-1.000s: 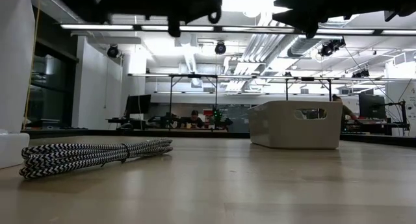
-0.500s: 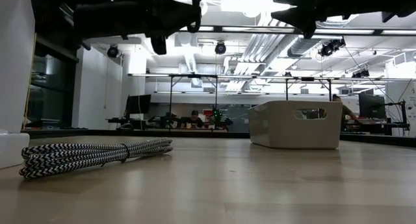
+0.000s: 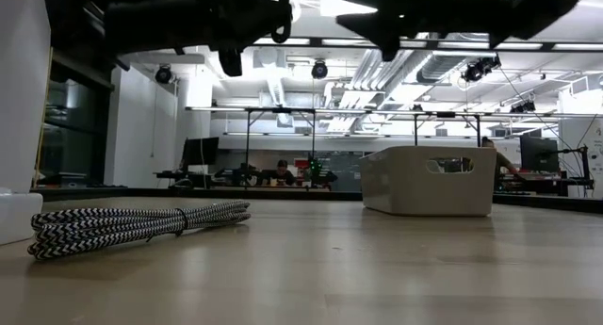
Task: Pick and place USB-C Cables
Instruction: Put the black charger cable into the gray bin
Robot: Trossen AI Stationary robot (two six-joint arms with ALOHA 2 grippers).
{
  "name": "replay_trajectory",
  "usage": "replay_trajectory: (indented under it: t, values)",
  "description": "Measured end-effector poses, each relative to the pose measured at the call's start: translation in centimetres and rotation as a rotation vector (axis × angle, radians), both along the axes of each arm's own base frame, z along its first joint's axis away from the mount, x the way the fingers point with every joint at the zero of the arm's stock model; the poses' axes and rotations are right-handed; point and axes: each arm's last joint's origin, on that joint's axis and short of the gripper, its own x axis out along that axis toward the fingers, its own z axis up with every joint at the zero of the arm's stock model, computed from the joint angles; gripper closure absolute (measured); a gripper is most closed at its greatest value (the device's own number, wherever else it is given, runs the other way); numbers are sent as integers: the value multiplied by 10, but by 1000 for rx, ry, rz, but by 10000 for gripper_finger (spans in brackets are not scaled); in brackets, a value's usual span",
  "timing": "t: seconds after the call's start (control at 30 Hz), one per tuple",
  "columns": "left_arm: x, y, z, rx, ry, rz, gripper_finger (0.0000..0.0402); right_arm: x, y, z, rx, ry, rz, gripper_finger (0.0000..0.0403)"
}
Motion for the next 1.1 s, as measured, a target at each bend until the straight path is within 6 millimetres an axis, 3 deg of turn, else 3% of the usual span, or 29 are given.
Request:
replay_trajectory:
  t: [0.6, 0.9, 1.1]
  values:
    - [1, -1, -3, -55, 26, -12, 401, 65, -1, 2, -35, 27, 63, 199]
    - [5, 0, -4, -80, 61, -13, 401, 84, -2, 2, -47, 22, 69, 199]
    - [9, 0, -2, -59, 90, -11, 401, 85, 0, 4, -60, 15, 105, 199]
